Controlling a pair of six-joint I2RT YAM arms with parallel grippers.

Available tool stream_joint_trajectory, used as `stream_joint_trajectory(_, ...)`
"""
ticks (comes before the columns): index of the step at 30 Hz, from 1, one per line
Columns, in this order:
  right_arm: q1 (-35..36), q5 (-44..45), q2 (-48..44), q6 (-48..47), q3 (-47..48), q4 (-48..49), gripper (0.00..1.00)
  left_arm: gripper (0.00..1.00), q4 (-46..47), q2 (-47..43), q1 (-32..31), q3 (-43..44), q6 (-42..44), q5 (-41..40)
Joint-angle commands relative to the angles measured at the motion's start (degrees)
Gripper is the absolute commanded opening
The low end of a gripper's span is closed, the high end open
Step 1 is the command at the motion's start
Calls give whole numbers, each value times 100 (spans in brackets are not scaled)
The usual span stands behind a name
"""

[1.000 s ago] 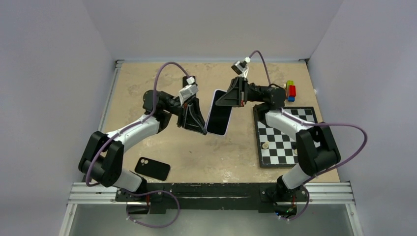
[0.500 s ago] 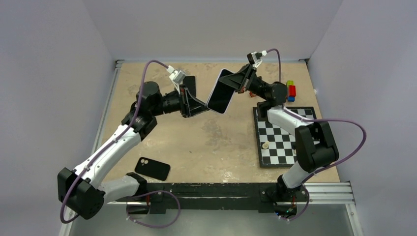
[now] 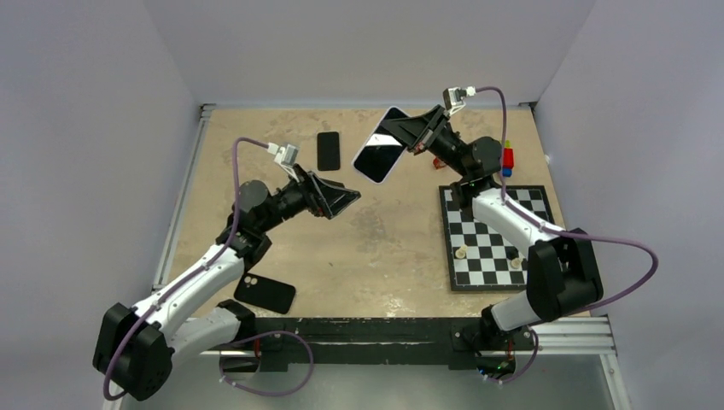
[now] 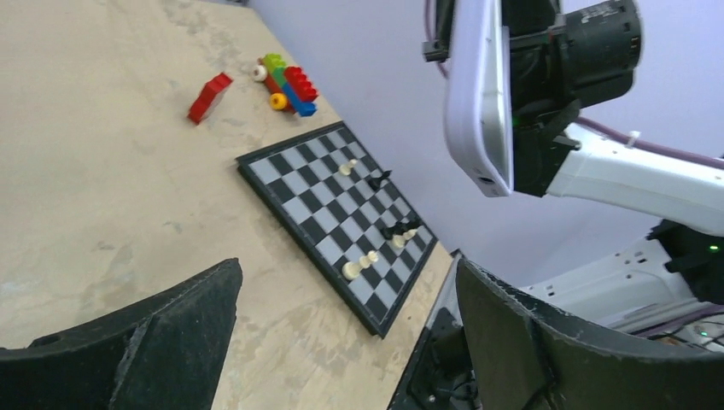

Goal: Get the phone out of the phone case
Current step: Remove the phone case from the phone.

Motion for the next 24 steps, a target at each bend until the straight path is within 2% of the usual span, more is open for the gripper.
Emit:
stream_joint_trajectory(1,101,1034,-48,-10,75,57,0,97,2704,483,-219,-259,-897,291)
stream_joint_trajectory(6,293,1179,-5,-121,137,87,0,87,4158,1153,-326,-185,-1502,319)
stream_joint_trajectory(12,345,1139,13,-73,96,133,0,74,4053,1374,-339,60,-1508,374)
stream_joint_trajectory(19,427,1214,-60,-191,130,29,0,54,3857,1434,-374,126,-1487,326)
stream_joint_trajectory(24,449,1256,-90,-187,160,-88,0,50,3727,1439,-403,195,-1376,423)
